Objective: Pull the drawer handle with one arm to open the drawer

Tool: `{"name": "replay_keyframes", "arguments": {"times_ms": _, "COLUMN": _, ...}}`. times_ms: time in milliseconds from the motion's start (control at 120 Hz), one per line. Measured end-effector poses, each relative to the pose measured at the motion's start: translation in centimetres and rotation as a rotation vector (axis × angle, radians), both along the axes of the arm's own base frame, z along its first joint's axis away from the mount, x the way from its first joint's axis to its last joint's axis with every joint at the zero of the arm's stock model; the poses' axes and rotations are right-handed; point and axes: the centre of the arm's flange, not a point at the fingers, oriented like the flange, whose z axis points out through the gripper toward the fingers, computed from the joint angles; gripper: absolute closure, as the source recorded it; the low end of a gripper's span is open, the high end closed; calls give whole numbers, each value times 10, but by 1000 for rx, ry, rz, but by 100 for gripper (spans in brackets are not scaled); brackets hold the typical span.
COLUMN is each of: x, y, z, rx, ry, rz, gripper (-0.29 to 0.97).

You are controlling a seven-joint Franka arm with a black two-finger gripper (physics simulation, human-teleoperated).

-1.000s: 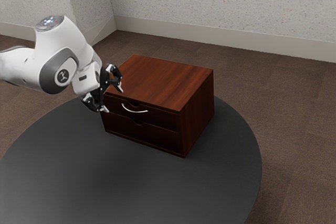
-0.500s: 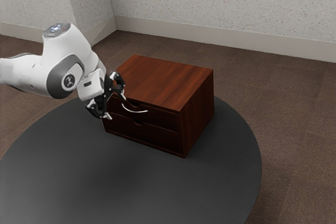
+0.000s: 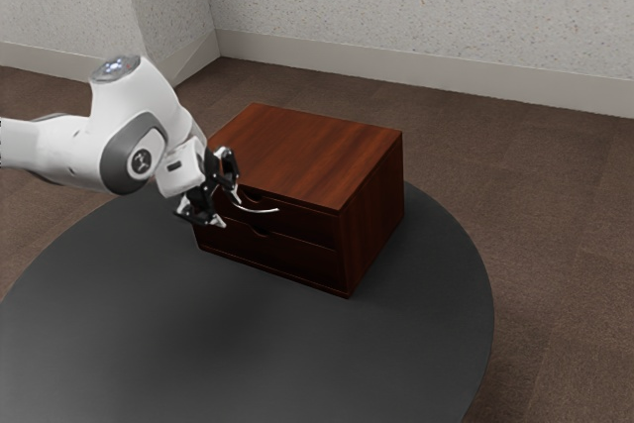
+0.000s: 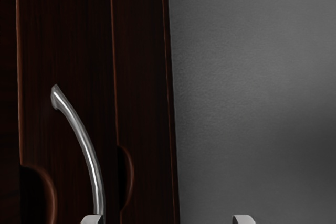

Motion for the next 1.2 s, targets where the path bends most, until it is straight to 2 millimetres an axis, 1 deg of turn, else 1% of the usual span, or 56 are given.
{"name": "replay_keyframes", "arguments": {"times_ms": 250, "x": 7, "y": 1, "z": -13, "rx": -19, "ry": 5, "rz": 24, "gripper": 44}}
{"name": "replay_keyframes", "arguments": {"times_ms": 500, "x": 14, "y": 1, "z": -15, "rx": -34, "ry": -29, "rz": 50, "gripper": 42}}
{"name": "replay_keyframes", "arguments": {"times_ms": 842, "x": 18, "y": 0, "z": -26, "rx": -40, "ry": -34, "rz": 65, "gripper": 40}}
{"name": "replay_keyframes", "arguments": {"times_ms": 1200, "x": 19, "y": -2, "z": -31, "rx": -44, "ry": -33, "rz": 71, "gripper": 46}}
